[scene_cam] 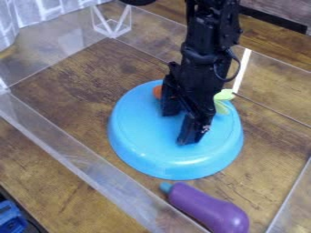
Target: Move the carrot to the left side
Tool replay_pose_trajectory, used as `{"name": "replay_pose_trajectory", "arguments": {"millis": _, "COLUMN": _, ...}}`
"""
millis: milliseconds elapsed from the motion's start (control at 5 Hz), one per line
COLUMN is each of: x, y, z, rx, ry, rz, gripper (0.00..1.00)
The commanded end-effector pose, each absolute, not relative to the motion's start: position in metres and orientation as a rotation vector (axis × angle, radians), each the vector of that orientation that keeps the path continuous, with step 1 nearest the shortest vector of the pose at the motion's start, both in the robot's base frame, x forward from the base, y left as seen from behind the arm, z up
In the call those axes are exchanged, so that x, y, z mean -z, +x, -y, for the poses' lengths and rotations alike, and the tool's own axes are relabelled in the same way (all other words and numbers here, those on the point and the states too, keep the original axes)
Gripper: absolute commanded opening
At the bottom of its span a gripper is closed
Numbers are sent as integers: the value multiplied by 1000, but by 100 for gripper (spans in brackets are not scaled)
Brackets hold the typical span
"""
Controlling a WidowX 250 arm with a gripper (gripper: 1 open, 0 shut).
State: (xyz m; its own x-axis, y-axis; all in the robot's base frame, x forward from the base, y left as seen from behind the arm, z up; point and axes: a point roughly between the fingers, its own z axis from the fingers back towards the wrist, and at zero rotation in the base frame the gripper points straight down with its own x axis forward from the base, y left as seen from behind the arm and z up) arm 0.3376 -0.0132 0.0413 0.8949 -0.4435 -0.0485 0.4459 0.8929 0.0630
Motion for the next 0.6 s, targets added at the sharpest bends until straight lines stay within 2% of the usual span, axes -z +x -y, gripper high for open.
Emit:
{"name": "replay_pose_trajectory", "arguments": {"millis": 0, "x": -60, "y": 361, "z": 17, "rx": 489, "ry": 96, "rz": 59, "gripper": 100}}
{"name": "replay_pose_trajectory", "arguments": {"millis": 400, "x": -54, "y": 384, "z": 11, "rx": 510, "ry": 106, "rz": 84, "gripper": 100}}
